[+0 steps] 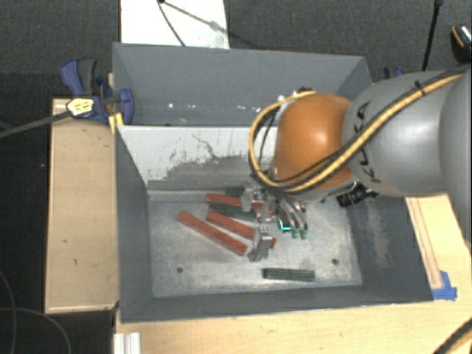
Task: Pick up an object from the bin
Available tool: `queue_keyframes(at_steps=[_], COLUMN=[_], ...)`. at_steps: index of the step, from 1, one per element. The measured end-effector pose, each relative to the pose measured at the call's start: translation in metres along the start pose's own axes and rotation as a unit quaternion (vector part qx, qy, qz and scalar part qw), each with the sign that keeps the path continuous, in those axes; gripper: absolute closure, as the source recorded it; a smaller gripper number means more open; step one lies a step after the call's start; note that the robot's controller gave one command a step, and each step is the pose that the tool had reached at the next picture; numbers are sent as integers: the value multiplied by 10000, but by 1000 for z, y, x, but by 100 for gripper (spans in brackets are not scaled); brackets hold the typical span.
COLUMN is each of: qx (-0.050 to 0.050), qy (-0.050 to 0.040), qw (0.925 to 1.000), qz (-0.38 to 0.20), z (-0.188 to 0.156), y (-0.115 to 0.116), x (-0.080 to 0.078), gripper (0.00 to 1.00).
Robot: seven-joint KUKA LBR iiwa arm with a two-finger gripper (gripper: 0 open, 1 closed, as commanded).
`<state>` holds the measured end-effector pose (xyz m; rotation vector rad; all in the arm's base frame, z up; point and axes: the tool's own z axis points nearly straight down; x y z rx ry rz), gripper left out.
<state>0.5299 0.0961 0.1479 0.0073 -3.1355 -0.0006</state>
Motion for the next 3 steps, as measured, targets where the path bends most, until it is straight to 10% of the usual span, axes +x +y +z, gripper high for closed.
queue_keyframes(at_steps=[1,2,3], qx=[8,-5,-7], qy=[-2,-41,-92], qw=[9990,9990,9995], qz=[441,437,298], z=[78,73,-58], y=[-43,-41,-40], x=[3,1,-33], gripper=[0,100,100])
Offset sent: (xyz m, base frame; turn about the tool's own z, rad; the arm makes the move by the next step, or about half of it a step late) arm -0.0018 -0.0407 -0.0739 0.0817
